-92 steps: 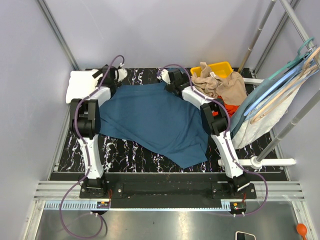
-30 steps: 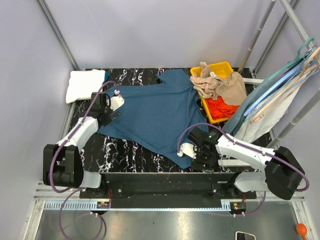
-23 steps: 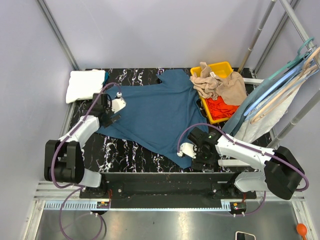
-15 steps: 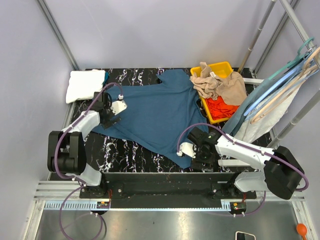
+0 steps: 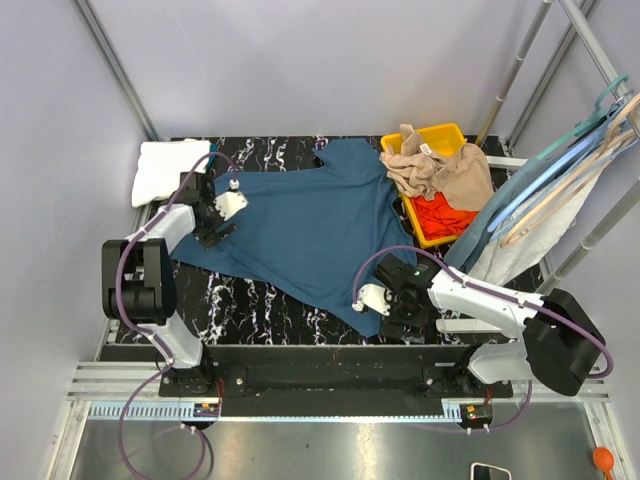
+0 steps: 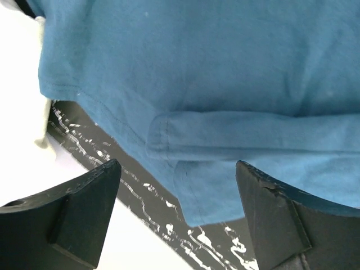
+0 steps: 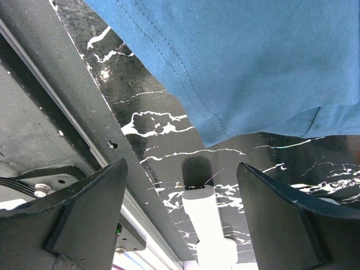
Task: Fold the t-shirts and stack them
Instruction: Flatten the tshirt out
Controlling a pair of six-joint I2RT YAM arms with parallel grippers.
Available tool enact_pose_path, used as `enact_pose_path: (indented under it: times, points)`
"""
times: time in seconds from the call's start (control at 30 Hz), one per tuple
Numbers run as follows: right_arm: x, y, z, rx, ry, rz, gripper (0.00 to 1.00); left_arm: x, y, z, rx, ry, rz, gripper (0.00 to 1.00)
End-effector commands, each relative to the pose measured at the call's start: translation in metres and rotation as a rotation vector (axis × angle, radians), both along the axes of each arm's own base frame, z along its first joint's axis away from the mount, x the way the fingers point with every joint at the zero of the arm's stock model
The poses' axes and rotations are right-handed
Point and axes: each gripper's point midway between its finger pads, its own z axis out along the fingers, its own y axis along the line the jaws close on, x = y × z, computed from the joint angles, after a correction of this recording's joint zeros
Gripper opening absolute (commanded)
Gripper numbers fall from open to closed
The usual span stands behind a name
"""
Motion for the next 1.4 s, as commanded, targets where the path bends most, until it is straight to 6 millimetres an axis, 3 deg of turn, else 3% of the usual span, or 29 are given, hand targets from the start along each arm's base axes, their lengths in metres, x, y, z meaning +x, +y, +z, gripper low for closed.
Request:
enact_pose_path:
  times: [0.0, 0.3, 0.53, 1.0, 1.37]
  points:
    - [0.006, 0.007, 0.003, 0.015, -0.019, -0.01, 0.87, 0.009, -0.007, 0.002, -0.085, 0.007, 0.004, 0.86]
    - [0.007, 0.007, 0.006, 0.016, -0.027, -0.017, 0.87, 0.007, -0.003, -0.017, -0.101, 0.056, 0.021, 0.73]
    - [0.006, 0.007, 0.005, 0.014, -0.024, -0.035, 0.86, 0.012, -0.001, -0.02, -0.117, 0.059, 0.033, 0.58]
    - [0.005, 0.006, 0.0, 0.005, -0.016, -0.043, 0.85, 0.02, -0.005, -0.011, -0.15, 0.044, 0.041, 0.56]
    - [0.006, 0.008, 0.001, 0.013, -0.021, -0.052, 0.84, 0.032, -0.004, -0.019, -0.153, 0.06, 0.058, 0.35]
